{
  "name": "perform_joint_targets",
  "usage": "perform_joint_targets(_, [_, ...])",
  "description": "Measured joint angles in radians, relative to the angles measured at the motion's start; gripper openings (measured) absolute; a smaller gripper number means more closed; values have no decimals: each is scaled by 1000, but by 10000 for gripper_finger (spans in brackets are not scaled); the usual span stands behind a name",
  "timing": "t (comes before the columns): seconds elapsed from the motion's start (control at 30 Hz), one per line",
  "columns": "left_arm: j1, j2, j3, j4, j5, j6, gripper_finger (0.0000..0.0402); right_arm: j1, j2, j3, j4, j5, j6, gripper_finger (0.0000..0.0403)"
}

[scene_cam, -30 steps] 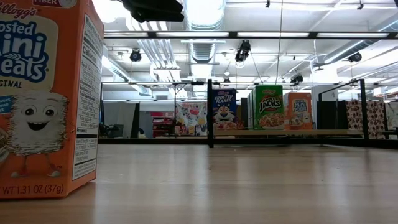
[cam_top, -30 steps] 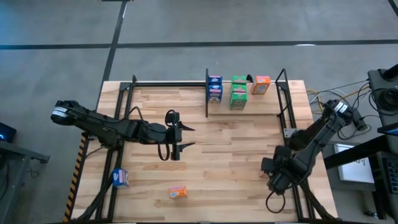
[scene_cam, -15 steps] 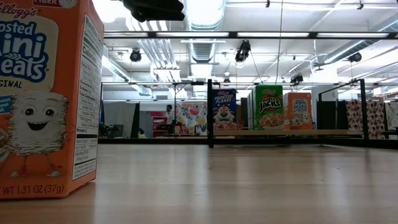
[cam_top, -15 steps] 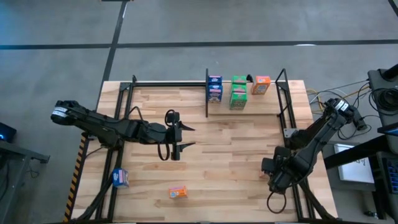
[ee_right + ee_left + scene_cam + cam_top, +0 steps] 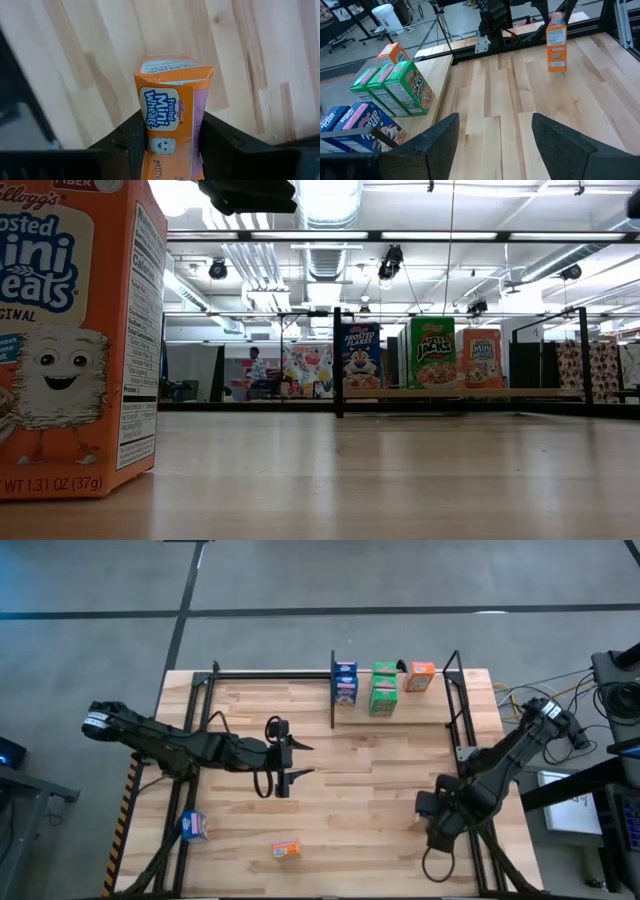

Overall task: Stack cereal on shelf
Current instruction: Put the right orange cereal box on the shelf aligned with the other orange cereal box on the shelf

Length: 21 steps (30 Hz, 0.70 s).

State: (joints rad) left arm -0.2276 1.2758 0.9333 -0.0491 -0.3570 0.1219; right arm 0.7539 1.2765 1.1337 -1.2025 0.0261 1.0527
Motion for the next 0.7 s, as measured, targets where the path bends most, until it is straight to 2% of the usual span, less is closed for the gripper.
perform_joint_targets(0.33, [0,0,0,0,0,0,233,-245,0,148,4,2,-159,137])
perform_joint_targets(0.6, [0,0,0,0,0,0,233,-467,2,286,11,3,-440,137])
perform_joint_targets(0.7, [0,0,0,0,0,0,233,-556,2,344,-42,9,-528,137])
